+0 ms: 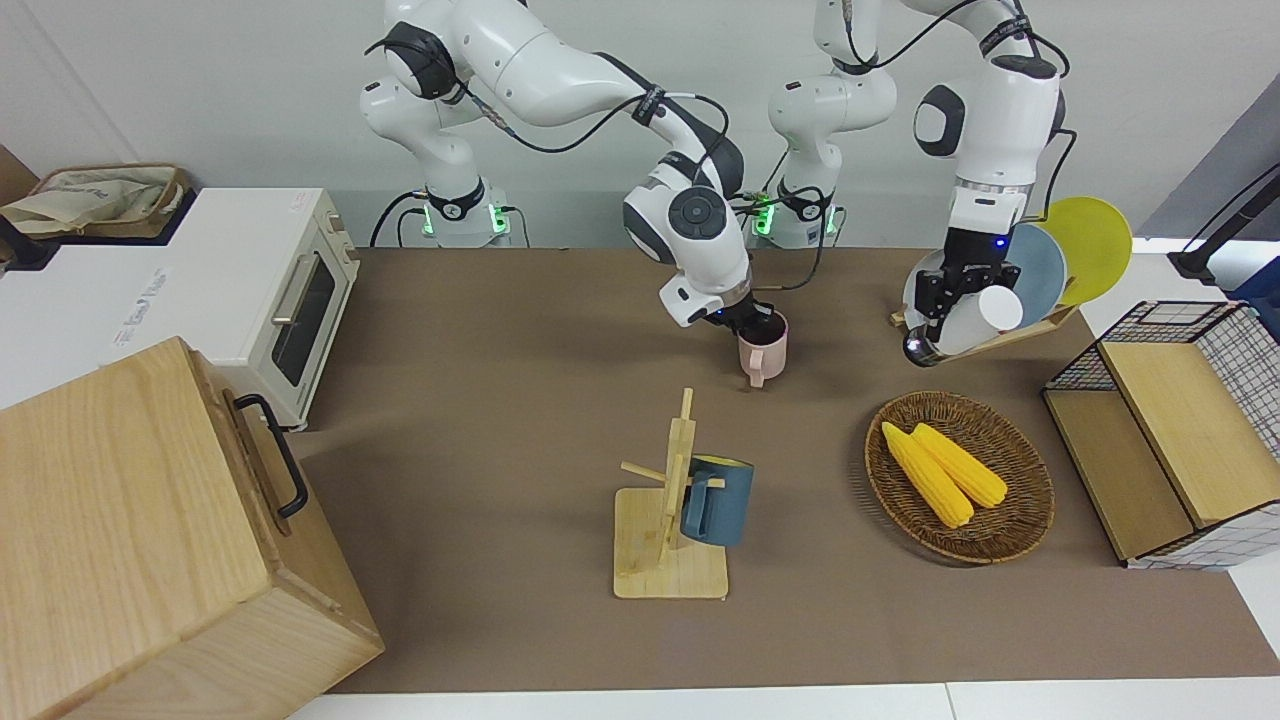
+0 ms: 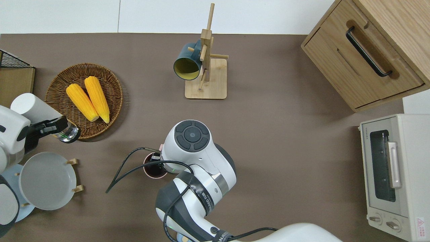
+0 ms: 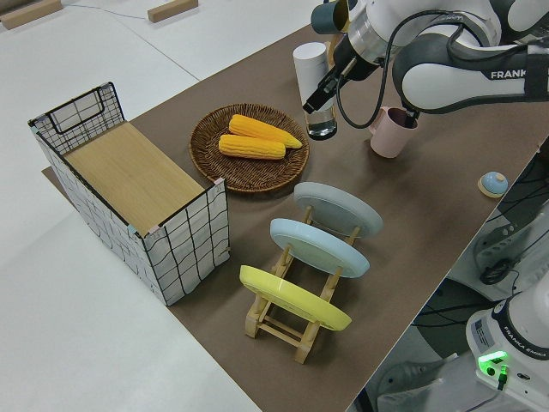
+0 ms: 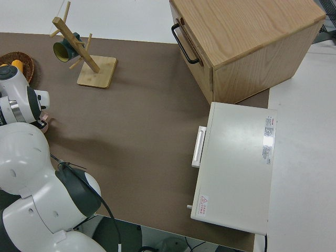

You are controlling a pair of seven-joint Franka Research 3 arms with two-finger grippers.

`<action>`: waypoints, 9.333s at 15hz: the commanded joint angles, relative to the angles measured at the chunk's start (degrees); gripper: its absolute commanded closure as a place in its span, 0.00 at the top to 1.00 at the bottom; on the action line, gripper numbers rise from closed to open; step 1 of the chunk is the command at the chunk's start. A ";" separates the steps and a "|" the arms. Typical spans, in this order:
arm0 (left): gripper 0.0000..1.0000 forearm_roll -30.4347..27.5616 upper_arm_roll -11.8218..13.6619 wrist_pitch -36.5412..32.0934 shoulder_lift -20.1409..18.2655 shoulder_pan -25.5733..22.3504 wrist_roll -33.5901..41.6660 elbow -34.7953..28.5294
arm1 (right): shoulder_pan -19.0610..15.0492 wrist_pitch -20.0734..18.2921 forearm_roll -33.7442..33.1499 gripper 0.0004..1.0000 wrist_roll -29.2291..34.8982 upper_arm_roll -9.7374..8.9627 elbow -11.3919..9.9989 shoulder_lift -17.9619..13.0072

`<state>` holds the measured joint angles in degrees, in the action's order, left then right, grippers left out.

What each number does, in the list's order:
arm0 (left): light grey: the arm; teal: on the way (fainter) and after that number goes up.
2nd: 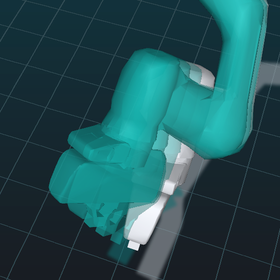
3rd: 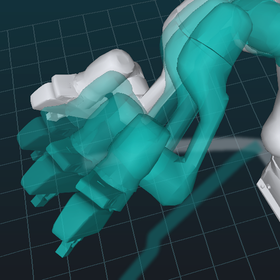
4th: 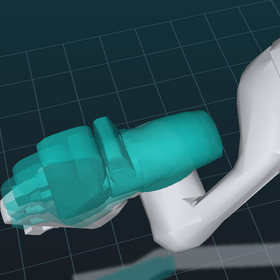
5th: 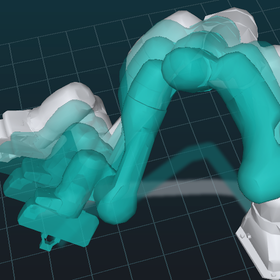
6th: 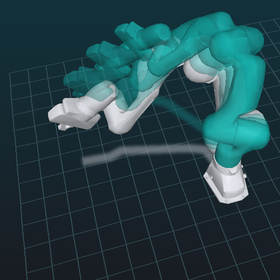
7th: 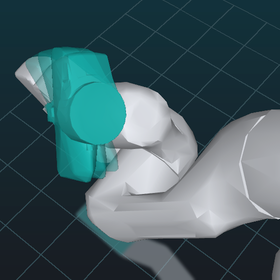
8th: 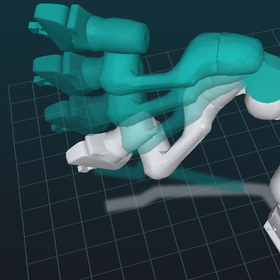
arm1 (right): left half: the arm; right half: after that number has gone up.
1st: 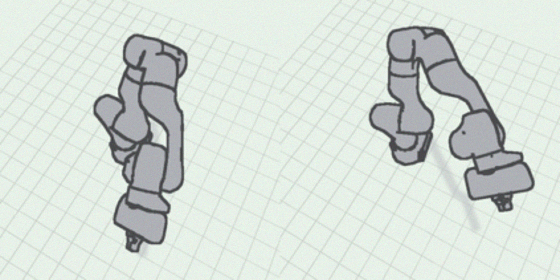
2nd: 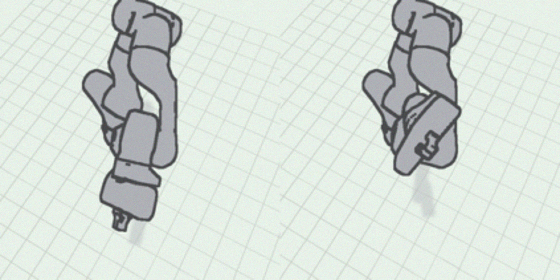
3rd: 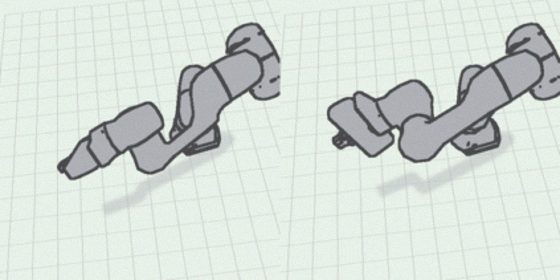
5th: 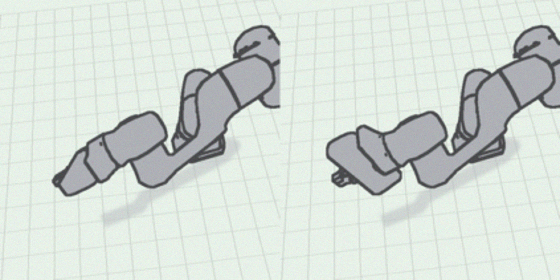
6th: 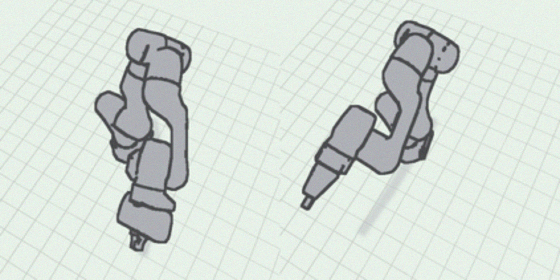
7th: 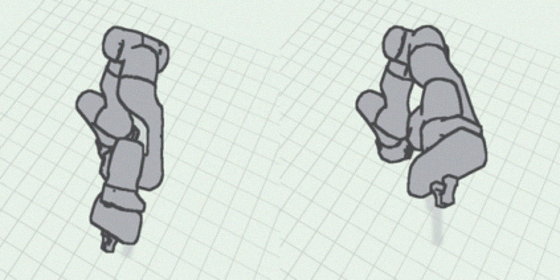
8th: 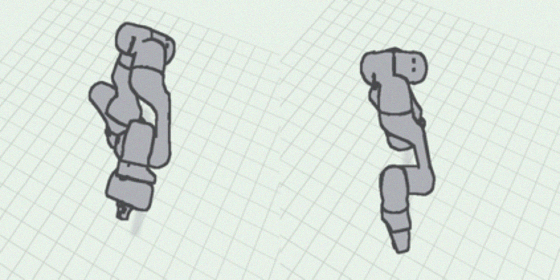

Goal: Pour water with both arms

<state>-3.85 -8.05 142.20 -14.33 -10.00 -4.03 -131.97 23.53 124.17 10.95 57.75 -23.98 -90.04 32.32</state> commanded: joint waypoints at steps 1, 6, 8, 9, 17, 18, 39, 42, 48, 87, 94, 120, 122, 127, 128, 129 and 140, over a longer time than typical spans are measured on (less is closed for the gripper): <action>0.00 1.39 -2.49 1.68 -2.63 0.16 -3.00 -3.12 | 0.99 1.86 0.39 0.00 1.22 0.43 1.97 2.48; 0.00 1.22 -3.91 2.56 -2.28 0.16 -4.32 -4.44 | 1.08 1.69 0.48 0.80 2.88 0.52 2.58 2.66; 0.00 1.22 -3.91 2.73 -1.84 0.16 -4.41 -4.44 | 1.17 0.99 0.48 0.99 5.96 0.52 3.98 2.40; 0.00 1.22 -3.91 2.65 -1.84 0.16 -4.41 -4.44 | 1.08 0.46 0.65 0.99 7.54 0.52 4.86 2.13; 0.00 0.60 -3.91 1.77 -2.10 2.35 -4.41 -4.96 | -1.99 -3.93 6.98 0.99 10.54 0.78 6.90 -4.89; 0.00 0.60 -3.91 1.77 -2.36 2.97 -4.49 -5.58 | -2.95 -5.16 6.55 0.99 10.37 0.78 5.93 -6.55; 0.00 -3.71 -3.91 -16.87 -15.55 16.49 -7.12 -14.10 | -17.11 -26.70 -7.85 0.99 -47.26 22.04 -5.49 -28.27; 0.00 -3.71 -3.91 -16.95 -15.55 20.01 -10.11 -15.25 | -17.29 -26.70 -12.61 0.99 -53.78 25.91 -6.12 -29.94; 0.00 -3.71 -3.91 -18.00 -15.64 21.87 -10.21 -16.66 | -17.46 -26.79 -16.12 0.99 -63.98 29.52 -5.94 -34.15; 0.00 -2.65 -2.94 -31.28 -4.38 20.37 -7.92 -6.55 | -16.76 -35.05 -12.44 0.99 -67.86 28.90 -2.51 -36.80; 0.00 -2.65 -3.03 -27.78 -5.87 20.11 -8.27 -8.04 | -16.76 -35.05 -12.44 0.99 -67.86 28.82 -2.51 -36.80; 0.00 -0.10 -2.59 -11.08 -5.54 4.39 -4.49 -8.32 | -16.76 -35.05 -12.44 0.99 -67.86 28.82 -2.51 -36.80; 0.00 0.25 -2.59 -7.92 -3.08 1.50 -4.32 -5.94 | -16.76 -35.05 -12.44 0.99 -67.86 28.82 -2.51 -36.80; 0.00 5.69 -2.59 -6.85 1.93 -5.28 -4.41 1.69 | -16.76 -35.05 -12.44 0.99 -67.86 28.82 -2.51 -36.80; 0.00 5.78 -2.59 -6.85 2.72 -5.99 -4.32 3.71 | -16.76 -35.05 -12.44 0.99 -67.86 28.82 -2.51 -36.80; 0.00 5.87 -2.59 -6.85 3.25 -7.12 -4.32 5.30 | -16.76 -35.05 -12.44 0.99 -67.86 28.82 -2.51 -36.80; 0.00 8.42 0.39 -6.85 9.32 -11.97 -1.95 22.80 | -16.76 -35.05 -12.44 0.99 -67.86 28.82 -2.51 -36.80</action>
<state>2.60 -9.37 135.55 -7.41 -20.92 -8.06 -115.26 7.04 89.99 -2.61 -9.90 4.92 -92.93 -4.24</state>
